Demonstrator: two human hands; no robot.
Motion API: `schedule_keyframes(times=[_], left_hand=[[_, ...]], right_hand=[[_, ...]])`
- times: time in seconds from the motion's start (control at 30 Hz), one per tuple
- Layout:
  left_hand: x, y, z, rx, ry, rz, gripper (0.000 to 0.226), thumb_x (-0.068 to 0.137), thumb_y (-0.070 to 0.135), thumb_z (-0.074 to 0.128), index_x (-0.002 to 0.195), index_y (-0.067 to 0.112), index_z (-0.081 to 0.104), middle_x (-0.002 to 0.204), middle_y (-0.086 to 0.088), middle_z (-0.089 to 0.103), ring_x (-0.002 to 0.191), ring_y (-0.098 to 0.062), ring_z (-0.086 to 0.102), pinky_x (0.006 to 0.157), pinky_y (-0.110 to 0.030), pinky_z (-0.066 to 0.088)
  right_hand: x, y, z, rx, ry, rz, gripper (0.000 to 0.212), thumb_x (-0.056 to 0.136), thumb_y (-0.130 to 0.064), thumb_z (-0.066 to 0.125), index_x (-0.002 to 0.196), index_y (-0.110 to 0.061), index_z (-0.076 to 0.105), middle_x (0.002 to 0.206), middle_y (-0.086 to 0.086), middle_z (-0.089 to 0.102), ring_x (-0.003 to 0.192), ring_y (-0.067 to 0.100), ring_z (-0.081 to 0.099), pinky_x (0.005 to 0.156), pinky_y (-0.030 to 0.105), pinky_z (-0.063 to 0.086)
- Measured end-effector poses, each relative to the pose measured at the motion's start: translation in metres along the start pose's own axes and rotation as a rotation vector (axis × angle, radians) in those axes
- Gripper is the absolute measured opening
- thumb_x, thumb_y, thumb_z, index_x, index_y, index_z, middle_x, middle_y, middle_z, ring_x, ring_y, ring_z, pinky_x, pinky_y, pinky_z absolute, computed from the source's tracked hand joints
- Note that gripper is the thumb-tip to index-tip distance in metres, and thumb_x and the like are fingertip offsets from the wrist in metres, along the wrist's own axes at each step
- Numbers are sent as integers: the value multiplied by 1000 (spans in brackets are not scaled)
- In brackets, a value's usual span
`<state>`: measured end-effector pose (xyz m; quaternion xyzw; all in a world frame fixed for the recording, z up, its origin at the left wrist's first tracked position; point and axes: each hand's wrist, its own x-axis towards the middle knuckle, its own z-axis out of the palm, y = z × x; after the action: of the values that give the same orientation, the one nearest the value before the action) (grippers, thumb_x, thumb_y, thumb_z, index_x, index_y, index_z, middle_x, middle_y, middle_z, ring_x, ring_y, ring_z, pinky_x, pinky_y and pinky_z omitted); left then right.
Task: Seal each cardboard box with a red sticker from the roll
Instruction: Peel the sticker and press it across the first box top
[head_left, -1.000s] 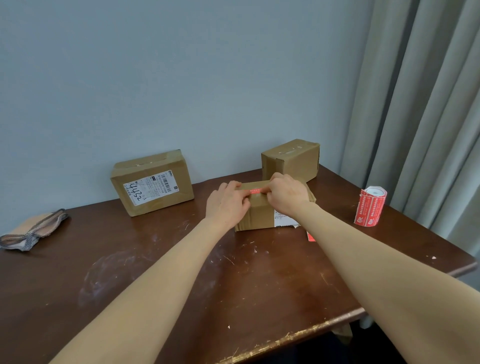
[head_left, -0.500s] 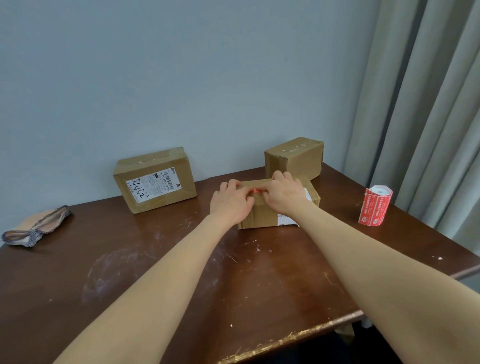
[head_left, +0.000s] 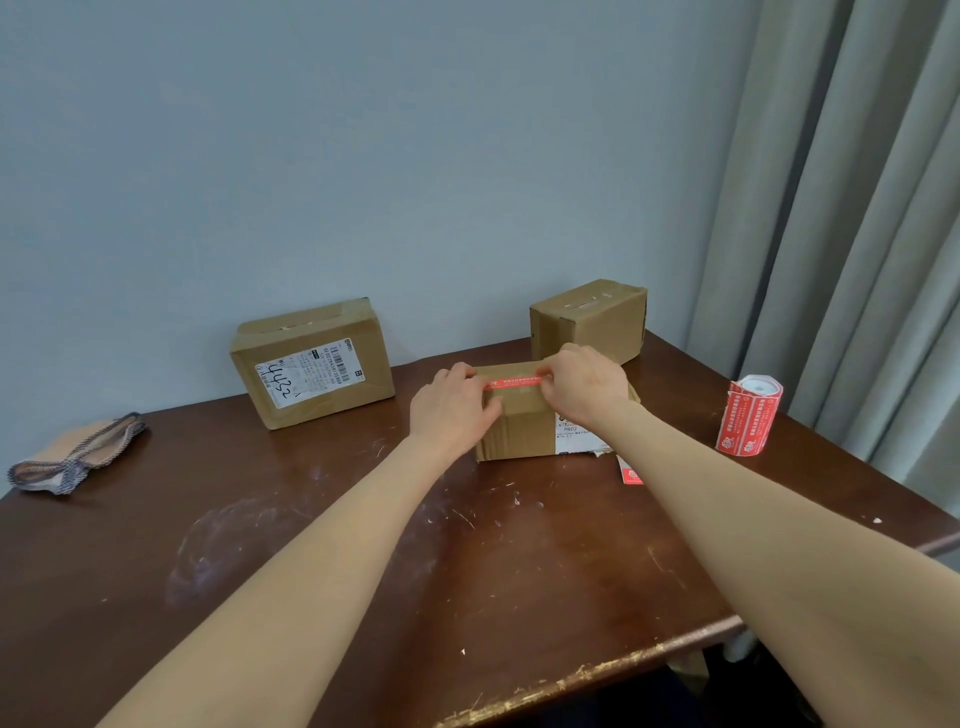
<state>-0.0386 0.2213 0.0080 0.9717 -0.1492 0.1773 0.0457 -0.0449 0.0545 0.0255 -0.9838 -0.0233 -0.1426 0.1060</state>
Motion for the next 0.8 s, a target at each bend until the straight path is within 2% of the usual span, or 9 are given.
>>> schedule_keyframes(times=[0.2, 0.33, 0.47, 0.53, 0.67, 0.73, 0.8], left_hand=[[2, 6, -2, -1, 28, 27, 37, 97, 32, 39, 129, 26, 58, 132, 0, 51, 115, -20, 49, 81, -33, 46], [3, 7, 0, -11, -30, 41, 39, 98, 30, 36, 133, 35, 52, 133, -1, 49, 118, -22, 45, 84, -35, 46], [2, 5, 0, -65, -6, -37, 37, 96, 32, 39, 121, 17, 62, 128, -2, 51, 111, -19, 49, 77, -32, 47], [1, 3, 1, -80, -7, -62, 38, 96, 34, 40, 119, 14, 62, 128, -3, 52, 110, -18, 50, 76, -31, 47], [4, 1, 0, -74, -8, -71, 41, 94, 36, 40, 127, 16, 55, 130, -3, 50, 112, -19, 50, 77, -32, 49], [6, 2, 1, -75, -24, -74, 45, 94, 36, 40, 135, 19, 47, 134, -4, 46, 117, -21, 47, 81, -35, 50], [7, 1, 1, -66, -54, -72, 47, 95, 36, 38, 139, 22, 45, 138, -4, 44, 121, -22, 44, 86, -37, 48]], right_hand=[[-2, -2, -1, 9, -27, -21, 33, 98, -28, 42, 120, -32, 66, 118, 3, 53, 112, 25, 49, 77, 34, 39], [-2, -8, 2, 6, -68, -49, 35, 99, -32, 39, 124, -33, 64, 119, 3, 51, 114, 25, 46, 80, 35, 40], [-3, -4, -2, 29, -16, 3, 34, 95, -18, 42, 110, -24, 72, 116, 4, 55, 108, 26, 51, 76, 34, 43], [-3, -1, -2, 17, -18, 34, 35, 93, -15, 42, 109, -22, 72, 116, 4, 55, 108, 26, 51, 74, 34, 42], [-1, -1, -2, 44, -11, 38, 36, 95, -17, 40, 118, -24, 68, 120, 5, 55, 112, 26, 49, 79, 36, 44], [0, -1, -1, 35, -11, 37, 38, 98, -20, 39, 129, -26, 59, 125, 6, 52, 117, 26, 46, 85, 39, 43], [2, -1, 2, 7, -31, 46, 39, 98, -20, 36, 130, -26, 58, 123, 7, 50, 117, 27, 43, 87, 39, 40]])
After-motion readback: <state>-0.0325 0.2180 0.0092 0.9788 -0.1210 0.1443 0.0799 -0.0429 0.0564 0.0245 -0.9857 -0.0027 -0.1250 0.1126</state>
